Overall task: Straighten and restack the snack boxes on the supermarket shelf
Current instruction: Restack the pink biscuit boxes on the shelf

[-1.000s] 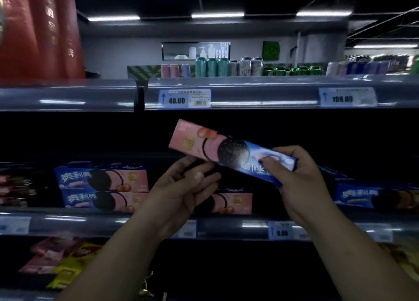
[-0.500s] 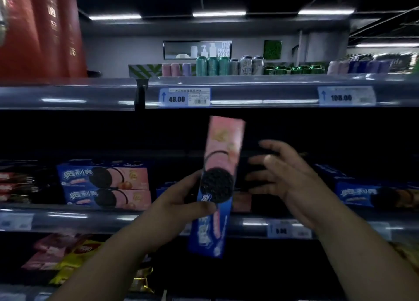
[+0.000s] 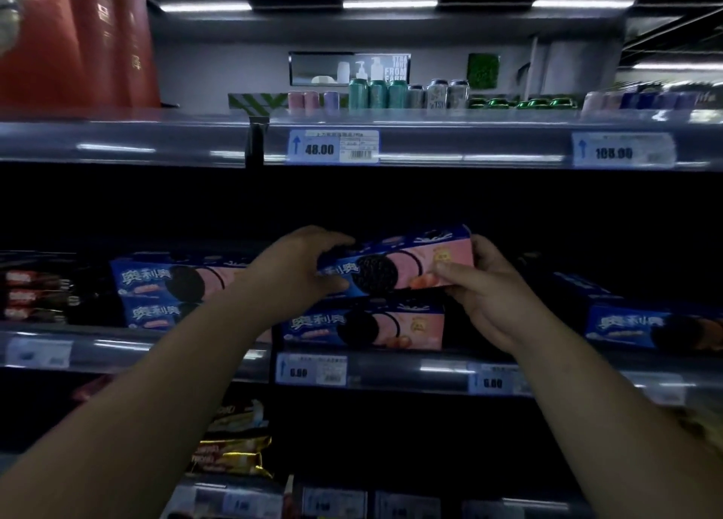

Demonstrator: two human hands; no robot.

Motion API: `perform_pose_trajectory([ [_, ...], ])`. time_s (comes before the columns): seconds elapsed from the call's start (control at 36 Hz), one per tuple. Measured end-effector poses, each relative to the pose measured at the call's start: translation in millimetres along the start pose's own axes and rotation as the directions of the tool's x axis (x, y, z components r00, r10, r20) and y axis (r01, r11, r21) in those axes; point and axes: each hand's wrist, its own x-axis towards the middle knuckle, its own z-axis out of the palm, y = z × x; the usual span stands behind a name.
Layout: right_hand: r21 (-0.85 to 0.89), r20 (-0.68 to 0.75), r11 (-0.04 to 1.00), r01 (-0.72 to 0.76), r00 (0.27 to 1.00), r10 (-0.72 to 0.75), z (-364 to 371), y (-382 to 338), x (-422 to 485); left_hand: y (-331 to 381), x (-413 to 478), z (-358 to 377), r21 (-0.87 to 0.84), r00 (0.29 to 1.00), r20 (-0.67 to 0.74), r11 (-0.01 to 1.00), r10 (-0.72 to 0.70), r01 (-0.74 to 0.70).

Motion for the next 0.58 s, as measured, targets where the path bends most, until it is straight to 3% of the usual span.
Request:
perform_pose_trajectory([
  [0.08, -0.246, -0.021, 0.968, -0.042, 0.999, 0.038, -9, 14, 11, -8, 6, 10, 0.092, 1.0, 0.017, 0.996, -0.002, 0.001],
  [0.17, -0.377, -0.017, 0.916, -0.137, 0.99, 0.141, -18, 27, 16, -11, 11, 18, 0.209, 0.996, 0.082, 0.978, -0.02, 0.002],
  [0.25, -0.404, 0.021, 0.899, -0.169, 0.981, 0.194, -21, 33, 17, -11, 13, 22, 0.277, 0.991, 0.122, 0.961, -0.051, 0.015],
  [0.47, -0.449, 0.072, 0.887, -0.106, 0.986, 0.154, -19, 38, 16, -11, -2, 14, 0.381, 0.997, 0.068, 0.923, 0.025, -0.049],
  [0.58, -0.447, 0.112, 0.893, -0.059, 0.986, 0.121, -17, 42, 16, -20, -16, -6, 0.276, 0.995, -0.034, 0.958, 0.094, -0.081],
])
